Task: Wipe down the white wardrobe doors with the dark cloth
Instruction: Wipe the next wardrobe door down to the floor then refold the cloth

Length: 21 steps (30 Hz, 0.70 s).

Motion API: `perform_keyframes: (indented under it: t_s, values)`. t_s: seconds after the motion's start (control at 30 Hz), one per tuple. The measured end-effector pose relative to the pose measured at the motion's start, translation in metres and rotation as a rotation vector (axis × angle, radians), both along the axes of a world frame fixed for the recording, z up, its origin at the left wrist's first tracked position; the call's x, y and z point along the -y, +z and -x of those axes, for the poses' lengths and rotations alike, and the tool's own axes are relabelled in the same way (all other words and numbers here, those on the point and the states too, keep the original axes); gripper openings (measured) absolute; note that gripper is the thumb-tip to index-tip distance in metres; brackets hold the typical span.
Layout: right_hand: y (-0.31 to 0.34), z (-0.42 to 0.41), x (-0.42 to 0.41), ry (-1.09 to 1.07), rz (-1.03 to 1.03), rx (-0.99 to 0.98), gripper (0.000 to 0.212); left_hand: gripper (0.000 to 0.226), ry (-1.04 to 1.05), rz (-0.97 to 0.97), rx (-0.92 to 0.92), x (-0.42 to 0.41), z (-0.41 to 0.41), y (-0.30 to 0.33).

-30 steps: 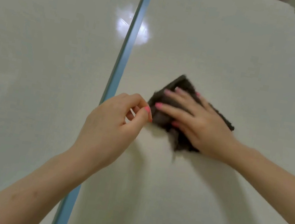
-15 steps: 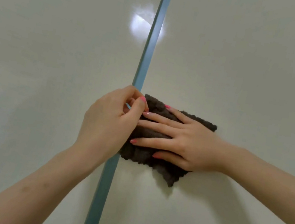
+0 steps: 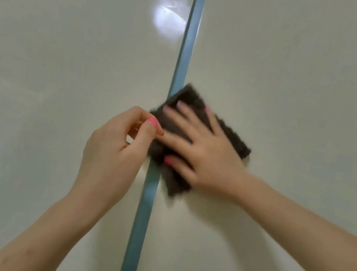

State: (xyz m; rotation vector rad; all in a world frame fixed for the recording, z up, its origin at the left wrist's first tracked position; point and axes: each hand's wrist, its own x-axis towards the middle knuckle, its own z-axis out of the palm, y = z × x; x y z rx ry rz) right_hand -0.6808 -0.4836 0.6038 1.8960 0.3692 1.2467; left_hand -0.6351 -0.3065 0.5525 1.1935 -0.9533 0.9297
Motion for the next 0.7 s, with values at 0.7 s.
perform_keyframes:
  t_s: [0.7]
  values:
    - [-0.052, 0.076, 0.07, 0.016, -0.333, 0.045, 0.063, 0.024, -0.095, -0.129, -0.046, 0.06, 0.047, -0.028]
